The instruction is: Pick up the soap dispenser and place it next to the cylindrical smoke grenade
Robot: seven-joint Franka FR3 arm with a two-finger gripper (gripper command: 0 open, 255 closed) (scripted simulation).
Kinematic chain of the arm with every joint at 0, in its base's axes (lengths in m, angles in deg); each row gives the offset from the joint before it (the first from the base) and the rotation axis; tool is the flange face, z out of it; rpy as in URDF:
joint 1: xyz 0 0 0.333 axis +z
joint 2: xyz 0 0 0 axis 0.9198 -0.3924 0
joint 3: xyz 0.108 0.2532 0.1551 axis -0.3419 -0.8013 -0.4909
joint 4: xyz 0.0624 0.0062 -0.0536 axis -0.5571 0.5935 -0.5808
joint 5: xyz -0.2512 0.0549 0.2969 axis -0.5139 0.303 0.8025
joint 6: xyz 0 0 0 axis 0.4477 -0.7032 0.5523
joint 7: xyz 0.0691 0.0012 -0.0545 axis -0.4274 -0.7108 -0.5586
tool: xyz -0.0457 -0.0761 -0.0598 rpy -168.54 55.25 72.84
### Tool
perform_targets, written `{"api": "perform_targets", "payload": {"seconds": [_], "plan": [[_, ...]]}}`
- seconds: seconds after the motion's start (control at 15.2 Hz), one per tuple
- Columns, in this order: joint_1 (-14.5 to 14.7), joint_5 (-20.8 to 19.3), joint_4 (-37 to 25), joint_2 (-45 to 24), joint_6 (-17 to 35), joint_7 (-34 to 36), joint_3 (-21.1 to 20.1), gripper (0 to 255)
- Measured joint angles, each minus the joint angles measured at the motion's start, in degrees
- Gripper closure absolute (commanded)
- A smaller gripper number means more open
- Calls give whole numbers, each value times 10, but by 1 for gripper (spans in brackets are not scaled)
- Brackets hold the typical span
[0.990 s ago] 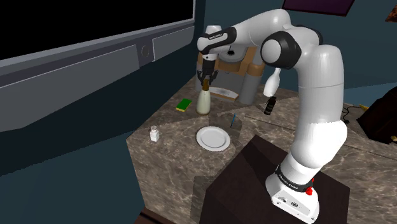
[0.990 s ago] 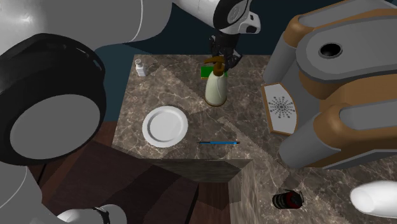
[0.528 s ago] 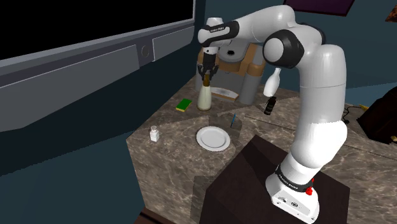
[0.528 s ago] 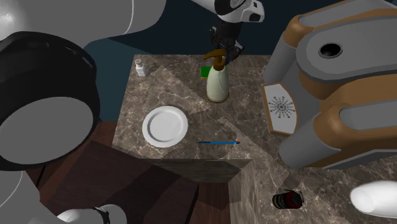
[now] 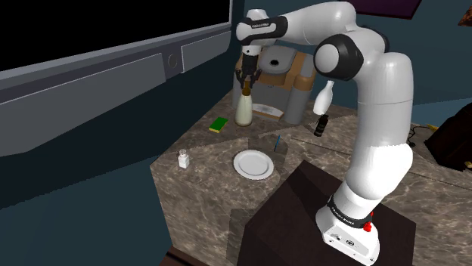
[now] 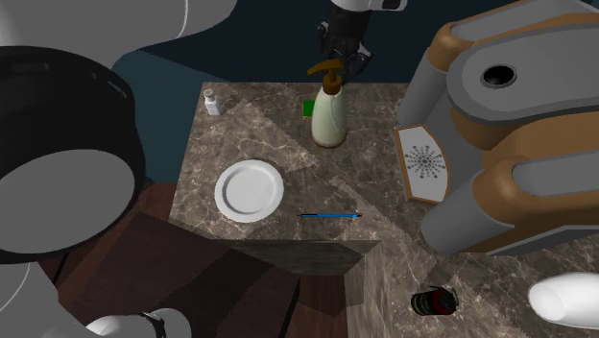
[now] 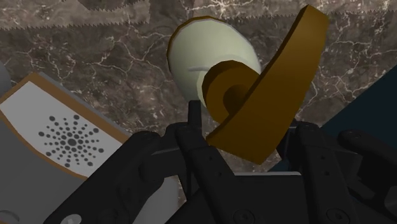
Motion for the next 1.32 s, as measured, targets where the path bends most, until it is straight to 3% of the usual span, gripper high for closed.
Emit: {"api": "perform_targets", "payload": {"seconds": [0.73, 1.32], "plan": [[-4, -1, -90, -3, -87, 5, 1, 255], [-13, 3, -201, -29, -171, 8, 1, 255]]}}
